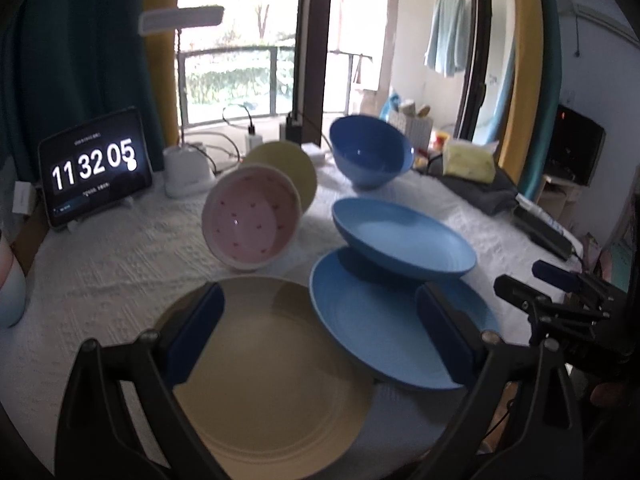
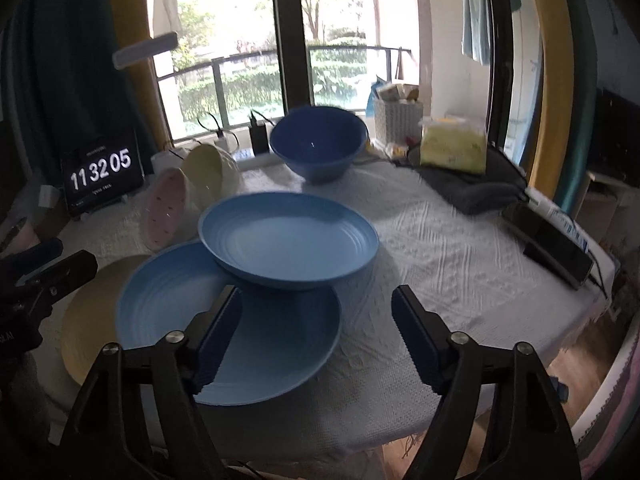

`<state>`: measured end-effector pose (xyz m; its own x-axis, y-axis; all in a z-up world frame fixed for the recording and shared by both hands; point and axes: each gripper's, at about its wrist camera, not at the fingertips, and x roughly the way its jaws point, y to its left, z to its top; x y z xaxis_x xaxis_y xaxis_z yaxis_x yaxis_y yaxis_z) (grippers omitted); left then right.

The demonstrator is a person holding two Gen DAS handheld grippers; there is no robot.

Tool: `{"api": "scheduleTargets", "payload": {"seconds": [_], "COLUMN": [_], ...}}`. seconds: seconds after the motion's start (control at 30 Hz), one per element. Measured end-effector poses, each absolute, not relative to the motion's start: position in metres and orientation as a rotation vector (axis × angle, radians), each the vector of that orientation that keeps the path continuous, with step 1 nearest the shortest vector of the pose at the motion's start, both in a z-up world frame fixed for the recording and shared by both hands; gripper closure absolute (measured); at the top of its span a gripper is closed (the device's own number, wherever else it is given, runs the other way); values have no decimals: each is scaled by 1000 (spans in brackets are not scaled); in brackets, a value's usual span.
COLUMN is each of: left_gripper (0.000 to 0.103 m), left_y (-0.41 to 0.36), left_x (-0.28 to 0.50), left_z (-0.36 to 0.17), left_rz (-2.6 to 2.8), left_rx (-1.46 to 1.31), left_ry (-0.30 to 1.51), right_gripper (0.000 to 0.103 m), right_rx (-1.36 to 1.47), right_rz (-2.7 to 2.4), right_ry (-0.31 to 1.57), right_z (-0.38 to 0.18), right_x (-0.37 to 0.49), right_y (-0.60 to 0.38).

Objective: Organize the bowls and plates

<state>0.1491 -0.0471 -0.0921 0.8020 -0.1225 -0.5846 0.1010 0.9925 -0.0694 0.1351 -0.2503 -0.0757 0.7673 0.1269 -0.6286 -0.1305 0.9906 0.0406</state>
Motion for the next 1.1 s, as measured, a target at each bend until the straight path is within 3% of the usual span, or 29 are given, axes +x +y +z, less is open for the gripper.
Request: {"api": "scheduleTargets", "payload": {"seconds": [0.13,0.37,0.43,0.57,0.7,0.77,0.83,1.1], "left_gripper": [11,43,48,57,77,77,78,78], "left_y": [-52,-58,-58,-61,-67,-69,-68,-64], "left_x": [159,186,190,192,194,195,195,180], "left_z": [-102,-125,-131,-133,-135,-135,-134,-119], "left_rz": [-118,-101,-91,-88,-110,-112,-114,-101], "left_rx": [-14,-5,-12,2,17,19,12,6], "left_ry": [683,817,843,852,877,881,881,825], "right_gripper": [29,43,53,62,69,70,79,81], "right_rx": [11,57,76,119,191,230,246,227], "right_rz": [155,166,177,204,248,262,281,270], "right_ry": [737,832,846,880,912,917,924,923], "right_z": [-93,-121,-125,-133,-140,-142,-143,-140], "right_x": [148,170,173,177,182,183,184,179], "right_y": [-257,-268,-270,-273,-277,-279,-279,-272]}}
